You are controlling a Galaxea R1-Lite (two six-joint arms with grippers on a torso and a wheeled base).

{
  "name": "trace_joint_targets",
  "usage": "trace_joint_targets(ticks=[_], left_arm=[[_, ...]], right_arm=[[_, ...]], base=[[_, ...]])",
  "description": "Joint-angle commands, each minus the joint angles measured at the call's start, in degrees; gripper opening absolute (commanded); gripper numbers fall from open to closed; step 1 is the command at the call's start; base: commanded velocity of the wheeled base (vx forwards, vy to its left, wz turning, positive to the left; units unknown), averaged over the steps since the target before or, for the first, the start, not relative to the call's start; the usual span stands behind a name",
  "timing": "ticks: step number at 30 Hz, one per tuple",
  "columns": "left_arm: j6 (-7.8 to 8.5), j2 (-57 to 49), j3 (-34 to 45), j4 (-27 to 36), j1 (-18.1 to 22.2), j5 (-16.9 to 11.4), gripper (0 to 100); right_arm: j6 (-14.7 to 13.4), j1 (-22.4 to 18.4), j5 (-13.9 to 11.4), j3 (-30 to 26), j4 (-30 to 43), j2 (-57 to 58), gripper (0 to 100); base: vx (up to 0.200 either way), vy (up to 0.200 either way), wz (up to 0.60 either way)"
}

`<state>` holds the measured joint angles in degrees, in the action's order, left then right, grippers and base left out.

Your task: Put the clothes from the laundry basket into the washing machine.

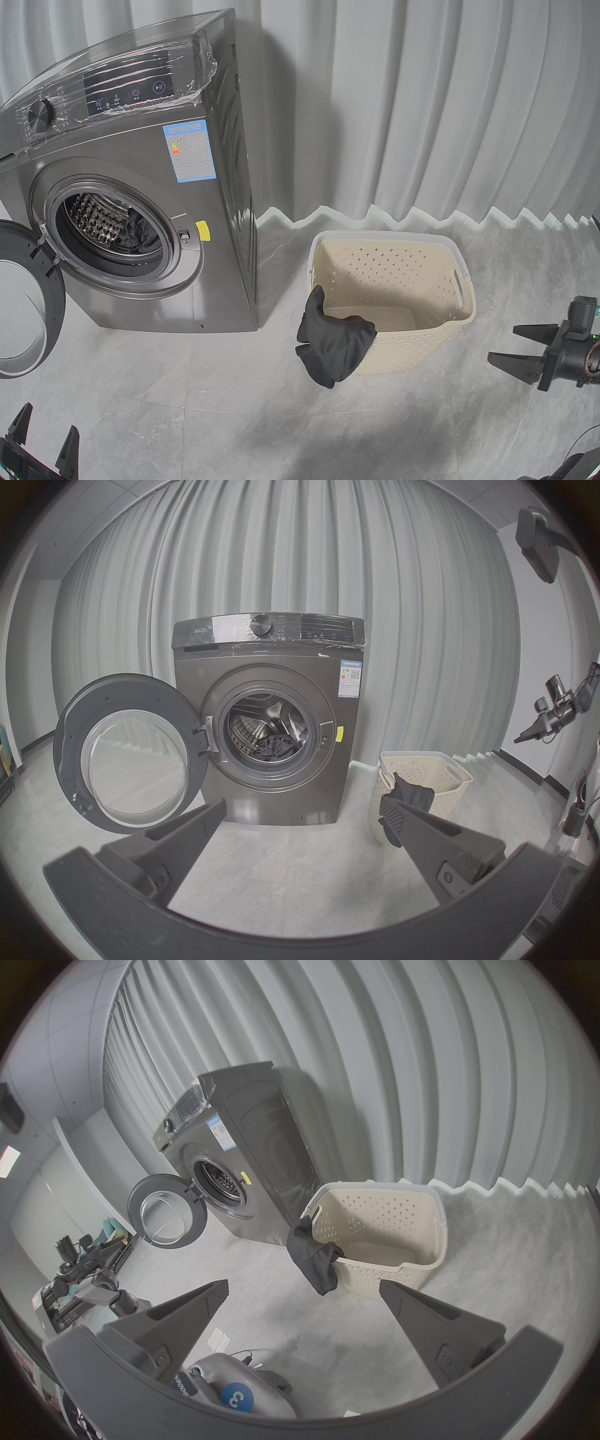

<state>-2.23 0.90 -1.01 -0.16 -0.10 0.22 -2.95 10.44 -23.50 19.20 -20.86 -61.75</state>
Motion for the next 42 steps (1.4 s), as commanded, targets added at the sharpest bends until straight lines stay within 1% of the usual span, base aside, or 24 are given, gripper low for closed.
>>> trace_joint_targets(ticks=[1, 5, 6, 7, 8, 9, 12, 16, 19, 22, 23, 24, 26, 28, 32, 35, 39, 42], left_arm=[[0.12, -0.9, 0.84, -0.02, 0.01, 0.04, 100], [0.12, -0.9, 0.84, -0.02, 0.01, 0.04, 100], [0.12, -0.9, 0.84, -0.02, 0.01, 0.04, 100], [0.12, -0.9, 0.84, -0.02, 0.01, 0.04, 100], [0.12, -0.9, 0.84, -0.02, 0.01, 0.04, 100], [0.12, -0.9, 0.84, -0.02, 0.01, 0.04, 100], [0.12, -0.9, 0.84, -0.02, 0.01, -0.04, 100], [0.21, -0.9, 0.84, -0.02, 0.01, -0.04, 100], [0.21, -0.9, 0.84, -0.02, 0.01, -0.04, 100], [0.21, -0.9, 0.84, -0.02, 0.01, -0.13, 100], [0.21, -0.9, 0.84, -0.02, 0.01, -0.13, 100], [0.12, -0.9, 0.84, -0.02, 0.01, -0.13, 100], [0.12, -0.9, 0.84, -0.02, 0.01, -0.13, 100], [0.12, -0.9, 0.84, -0.02, 0.01, -0.04, 100], [0.21, -0.9, 0.84, -0.02, 0.01, -0.13, 100], [0.12, -0.9, 0.84, -0.02, 0.01, -0.13, 100], [0.12, -0.9, 0.84, -0.02, 0.01, -0.13, 100], [0.12, -0.9, 0.84, -0.02, 0.01, -0.13, 100]], right_arm=[[-1.62, 6.44, 4.78, 0.4, -9.99, -18.67, 100], [-4.43, 12.06, 10.32, 1.37, -13.51, -23.86, 100], [-5.58, 13.03, 11.99, 2.07, -13.86, -25.27, 100], [-6.1, 13.38, 12.61, 2.33, -13.95, -25.88, 100], [-7.95, 14.09, 14.1, 3.48, -14.39, -27.82, 100], [-8.74, 14.26, 14.63, 4.09, -14.83, -28.96, 100], [-9.27, 14.17, 14.8, 5.32, -16.32, -31.42, 100], [-9.18, 13.91, 14.8, 5.94, -17.99, -33.97, 100], [-9.18, 13.82, 15.07, 6.55, -20.98, -37.92, 100], [-9.18, 14.26, 17.09, 6.9, -24.85, -42.32, 100], [-9.18, 14.26, 17.09, 6.9, -24.85, -42.32, 100], [-9.09, 14.26, 17.88, 7.17, -28.18, -46.1, 100], [-9.0, 14.26, 17.88, 7.34, -30.91, -48.56, 100], [-9.0, 14.44, 17.88, 7.69, -35.22, -51.72, 100], [-8.74, 14.79, 17.97, 9.54, -39.43, -57.08, 100], [-8.56, 14.79, 18.05, 10.68, -40.31, -58.75, 100], [-8.12, 14.44, 17.97, 13.67, -40.4, -61.21, 100], [-7.77, 14.44, 17.97, 14.64, -40.31, -61.74, 100]], base=[[0.0, 0.0, 0.0], [0.0, 0.0, 0.0], [0.0, 0.0, 0.0], [0.0, 0.0, 0.0], [0.0, 0.0, 0.0], [0.0, 0.0, 0.0], [0.0, 0.0, 0.0], [0.0, 0.0, 0.0], [0.0, 0.0, 0.0], [0.0, 0.0, 0.0], [0.0, 0.0, 0.0], [0.0, 0.0, 0.0], [0.0, 0.0, 0.0], [0.0, 0.0, 0.0], [0.0, 0.0, 0.0], [0.0, 0.0, 0.0], [0.0, 0.0, 0.0], [0.0, 0.0, 0.0]])
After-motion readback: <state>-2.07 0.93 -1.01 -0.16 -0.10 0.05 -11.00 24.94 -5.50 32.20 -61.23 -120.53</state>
